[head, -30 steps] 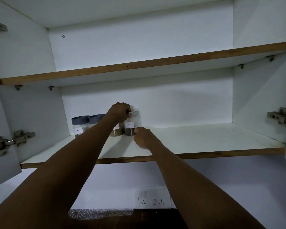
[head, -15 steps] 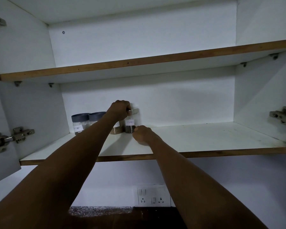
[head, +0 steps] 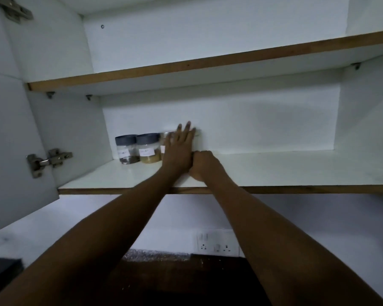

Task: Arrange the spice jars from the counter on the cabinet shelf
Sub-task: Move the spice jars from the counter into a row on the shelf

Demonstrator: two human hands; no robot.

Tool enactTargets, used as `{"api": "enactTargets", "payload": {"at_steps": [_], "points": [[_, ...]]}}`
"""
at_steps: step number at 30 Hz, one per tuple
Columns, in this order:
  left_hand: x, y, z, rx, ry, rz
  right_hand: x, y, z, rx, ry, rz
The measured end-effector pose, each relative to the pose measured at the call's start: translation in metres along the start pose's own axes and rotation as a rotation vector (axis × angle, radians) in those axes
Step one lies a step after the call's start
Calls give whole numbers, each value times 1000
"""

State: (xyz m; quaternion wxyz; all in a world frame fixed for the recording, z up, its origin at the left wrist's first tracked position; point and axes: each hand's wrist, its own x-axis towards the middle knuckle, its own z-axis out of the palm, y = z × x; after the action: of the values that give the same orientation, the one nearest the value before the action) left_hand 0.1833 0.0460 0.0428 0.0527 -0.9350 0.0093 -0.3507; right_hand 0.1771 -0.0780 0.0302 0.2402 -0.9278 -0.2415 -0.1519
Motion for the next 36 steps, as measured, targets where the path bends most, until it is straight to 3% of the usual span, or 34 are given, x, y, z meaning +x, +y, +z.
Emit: {"api": "enactTargets", "payload": {"at_steps": [4, 6, 8, 10, 13, 15, 16, 18, 21, 25, 30, 33, 36], "points": [[-35, 6, -12, -157, -251, 40, -1, 1, -1, -43, -24, -4], [-55, 9, -30, -240, -403, -27, -7, -4, 1, -64, -60, 8], [-74, 15, -45, -207, -441, -93, -20, -9, 1, -88, -82, 22], [-101, 24, -55, -193, -334, -131, -46, -10, 2, -120, -18, -32], [-163, 43, -38, -362, 104, -106, -104, 1, 26, -201, 370, -240], [-215, 69, -8, -607, 257, -74, -148, 15, 66, -40, 517, -349], [-242, 80, 7, -715, 246, -92, -171, 23, 88, 120, 479, -355], [-295, 98, 42, -802, 82, -159, -219, 46, 135, 349, 225, -253], [-382, 121, 95, -828, -292, -280, -303, 94, 209, 293, -120, -31], [-471, 140, 138, -834, -718, -286, -389, 127, 266, 242, -394, 146], [-530, 164, 152, -806, -967, -251, -459, 139, 288, 163, -604, 262], [-549, 175, 153, -781, -1084, -243, -485, 140, 292, 100, -574, 305], [-567, 181, 151, -767, -1102, -191, -511, 141, 285, 117, -521, 320]]}}
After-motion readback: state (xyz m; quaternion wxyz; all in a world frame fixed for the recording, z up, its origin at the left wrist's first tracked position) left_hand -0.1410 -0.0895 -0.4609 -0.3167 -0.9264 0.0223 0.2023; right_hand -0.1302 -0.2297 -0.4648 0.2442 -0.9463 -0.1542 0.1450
